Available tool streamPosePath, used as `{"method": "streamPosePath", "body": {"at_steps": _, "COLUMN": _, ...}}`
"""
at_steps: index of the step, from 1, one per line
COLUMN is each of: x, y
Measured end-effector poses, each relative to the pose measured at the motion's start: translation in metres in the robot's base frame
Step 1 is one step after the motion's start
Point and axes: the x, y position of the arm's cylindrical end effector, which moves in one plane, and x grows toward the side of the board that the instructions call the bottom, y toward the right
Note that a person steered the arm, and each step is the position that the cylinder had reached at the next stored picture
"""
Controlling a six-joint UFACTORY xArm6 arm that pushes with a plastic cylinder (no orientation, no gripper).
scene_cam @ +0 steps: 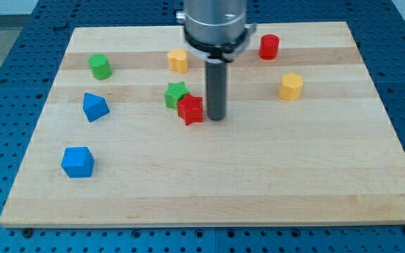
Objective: Slide the yellow hexagon to the center
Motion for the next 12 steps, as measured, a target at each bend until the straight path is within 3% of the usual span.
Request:
{"method": "streamPosePath", "body": {"at_steps": 2, "x": 0.003, "y": 0.158}}
{"method": "streamPosePath", "body": {"at_steps": 3, "x": -0.029, "y": 0.197}}
{"method": "streamPosePath", "body": {"at_steps": 4, "x": -0.059, "y": 0.19}}
{"method": "streamPosePath", "body": {"at_steps": 8, "x": -0.058, "y": 0.041}}
{"method": "streamPosePath", "body": {"at_steps": 10, "x": -0.077, "y": 0.106}}
{"method": "streamPosePath", "body": {"at_steps": 12, "x": -0.112, "y": 0.073}}
